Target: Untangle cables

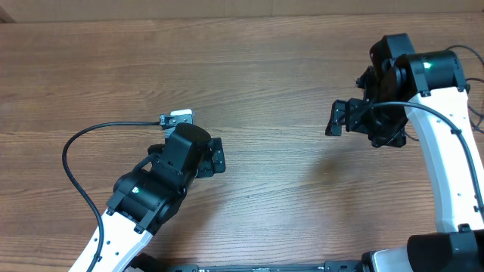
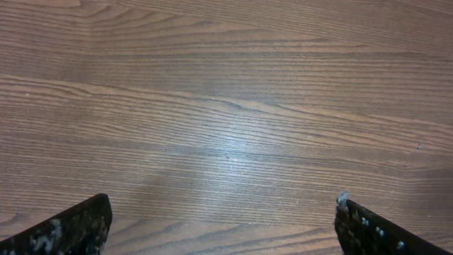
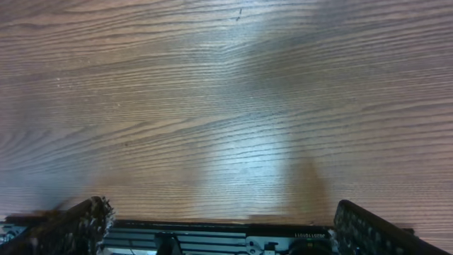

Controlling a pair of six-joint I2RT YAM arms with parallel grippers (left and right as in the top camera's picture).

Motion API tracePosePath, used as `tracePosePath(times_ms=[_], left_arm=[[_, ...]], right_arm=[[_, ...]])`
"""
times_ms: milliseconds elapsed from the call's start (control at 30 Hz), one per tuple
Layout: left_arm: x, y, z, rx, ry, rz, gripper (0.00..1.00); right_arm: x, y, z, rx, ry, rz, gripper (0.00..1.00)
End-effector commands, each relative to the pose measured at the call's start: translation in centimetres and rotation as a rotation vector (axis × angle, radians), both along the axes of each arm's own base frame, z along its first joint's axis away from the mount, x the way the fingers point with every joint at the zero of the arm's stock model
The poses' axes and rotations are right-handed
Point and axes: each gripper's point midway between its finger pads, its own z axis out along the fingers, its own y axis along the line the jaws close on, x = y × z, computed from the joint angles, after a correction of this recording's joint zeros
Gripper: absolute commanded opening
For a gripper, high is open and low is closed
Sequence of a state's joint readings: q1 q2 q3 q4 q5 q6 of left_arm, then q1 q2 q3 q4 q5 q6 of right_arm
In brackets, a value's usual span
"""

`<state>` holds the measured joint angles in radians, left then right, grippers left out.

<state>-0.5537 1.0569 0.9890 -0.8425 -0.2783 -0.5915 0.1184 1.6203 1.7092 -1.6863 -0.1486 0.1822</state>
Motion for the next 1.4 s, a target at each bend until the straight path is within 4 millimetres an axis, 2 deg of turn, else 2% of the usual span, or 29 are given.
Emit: tracePosePath(times_ms=[0,267,767,1033,1367], left_arm=[[0.3,0.3,0.3,0.021,-0.013,-0.001,1.00],[0.3,0.3,0.3,0.021,-0.013,-0.001,1.00],[0.3,0.3,0.3,0.021,-0.013,-0.001,1.00],[-0.2,0.6,0.2,0.041,-0.002,-0.014,1.00],[-1.4,2.1,2.3,-0.006,-0.073,0.013,1.00]], right_arm=[[0.1,-0.2,0.5,-0.010,-0.034,-0.004,1.00],[0.4,-0.2,0.5,-0.008,-0.047,-0.005,1.00],[2.6,0.1,0.8,0.003,-0.137,-0.005,1.00],[2.6,0.1,0.8,0.003,-0.140,-0.005,1.00],[2.6,0.1,0.8,0.003,-0.140,-0.005,1.00]])
